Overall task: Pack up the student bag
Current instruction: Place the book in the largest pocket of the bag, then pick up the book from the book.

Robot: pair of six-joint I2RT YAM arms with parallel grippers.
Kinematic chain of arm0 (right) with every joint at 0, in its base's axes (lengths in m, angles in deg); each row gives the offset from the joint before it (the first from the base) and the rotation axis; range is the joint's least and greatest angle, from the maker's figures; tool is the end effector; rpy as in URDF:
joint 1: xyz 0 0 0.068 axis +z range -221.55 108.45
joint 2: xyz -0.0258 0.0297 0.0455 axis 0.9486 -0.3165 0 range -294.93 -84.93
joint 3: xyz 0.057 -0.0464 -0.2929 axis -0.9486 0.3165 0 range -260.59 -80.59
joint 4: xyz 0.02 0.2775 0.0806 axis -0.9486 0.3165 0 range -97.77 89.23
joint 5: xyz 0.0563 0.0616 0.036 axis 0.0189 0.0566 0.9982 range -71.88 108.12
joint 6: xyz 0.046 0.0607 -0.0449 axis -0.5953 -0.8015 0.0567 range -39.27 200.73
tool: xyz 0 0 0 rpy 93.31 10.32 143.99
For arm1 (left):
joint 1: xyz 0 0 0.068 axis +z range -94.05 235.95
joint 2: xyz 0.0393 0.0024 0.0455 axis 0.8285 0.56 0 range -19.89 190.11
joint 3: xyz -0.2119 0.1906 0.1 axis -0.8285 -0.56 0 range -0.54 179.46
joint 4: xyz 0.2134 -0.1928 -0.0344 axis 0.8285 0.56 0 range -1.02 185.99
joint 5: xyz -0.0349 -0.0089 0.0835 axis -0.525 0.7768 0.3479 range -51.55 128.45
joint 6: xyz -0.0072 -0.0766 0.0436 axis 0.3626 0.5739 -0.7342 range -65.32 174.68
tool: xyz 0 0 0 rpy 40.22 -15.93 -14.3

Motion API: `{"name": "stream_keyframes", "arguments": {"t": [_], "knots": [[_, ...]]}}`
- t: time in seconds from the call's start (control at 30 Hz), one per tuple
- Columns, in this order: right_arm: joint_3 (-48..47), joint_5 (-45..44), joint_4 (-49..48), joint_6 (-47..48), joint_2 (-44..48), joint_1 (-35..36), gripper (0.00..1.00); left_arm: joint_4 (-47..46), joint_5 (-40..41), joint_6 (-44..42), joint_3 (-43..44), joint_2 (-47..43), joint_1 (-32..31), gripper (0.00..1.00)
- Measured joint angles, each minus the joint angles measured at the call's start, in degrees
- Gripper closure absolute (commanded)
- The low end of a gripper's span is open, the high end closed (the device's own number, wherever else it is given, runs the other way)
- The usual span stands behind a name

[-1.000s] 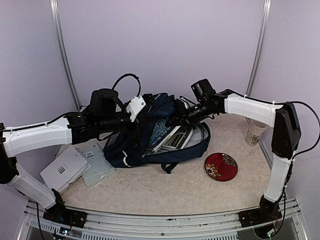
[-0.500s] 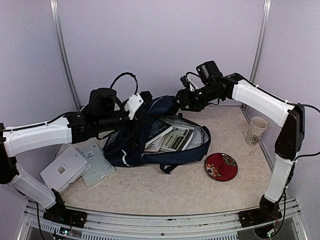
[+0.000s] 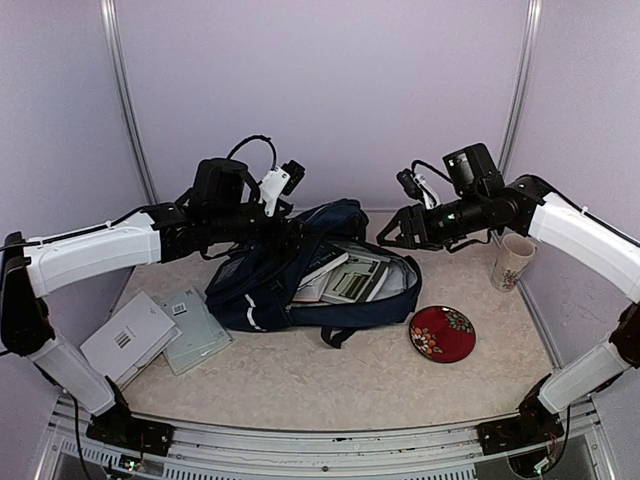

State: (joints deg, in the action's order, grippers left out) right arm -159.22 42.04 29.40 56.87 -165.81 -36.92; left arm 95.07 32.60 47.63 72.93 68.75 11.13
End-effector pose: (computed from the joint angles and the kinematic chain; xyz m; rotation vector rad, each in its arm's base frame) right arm 0.2806 0.2326 0.3604 -0.4605 2.3469 0.9891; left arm 0.3035 -0.3128 0.3383 0.9263 1.7472 -0.5331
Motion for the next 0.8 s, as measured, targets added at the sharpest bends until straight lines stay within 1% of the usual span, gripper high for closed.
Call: {"name": "stream_keyframes", "arguments": {"t": [0.07,0.17,0.23,0.3,0.4,0.53,0.67,0.8], "knots": [[0.92,0.24,-0.94,-0.33,0.11,0.55,0.37,2.21,-0.46,3.72,-0.37,-1.51,0.83,0.01],[2.62,-0.44,-3.10,-0.90,1.31,2.60,0.37,6.14,-4.44,9.88,-2.16,-5.42,2.89,0.01],[3.58,-0.81,-4.02,-1.09,2.56,5.07,0.37,8.48,-5.77,13.70,-2.64,-7.74,5.68,0.01],[3.69,-1.14,-4.50,-1.05,3.08,7.21,0.37,11.15,-4.57,17.22,-3.15,-9.75,9.09,0.01],[3.85,-1.99,-5.60,-0.66,3.19,10.05,0.37,15.74,-0.35,21.51,-4.83,-12.72,12.98,0.01],[5.92,-2.54,-7.17,0.24,3.78,12.39,0.37,23.10,6.93,25.55,-5.62,-13.73,13.77,0.01],[8.90,-2.93,-8.20,0.79,6.08,12.94,0.37,31.54,14.29,29.24,-5.46,-10.95,13.70,0.01],[11.74,-3.19,-9.16,1.77,10.45,12.94,0.36,40.30,22.32,31.28,-5.11,-3.89,13.31,0.01]]}}
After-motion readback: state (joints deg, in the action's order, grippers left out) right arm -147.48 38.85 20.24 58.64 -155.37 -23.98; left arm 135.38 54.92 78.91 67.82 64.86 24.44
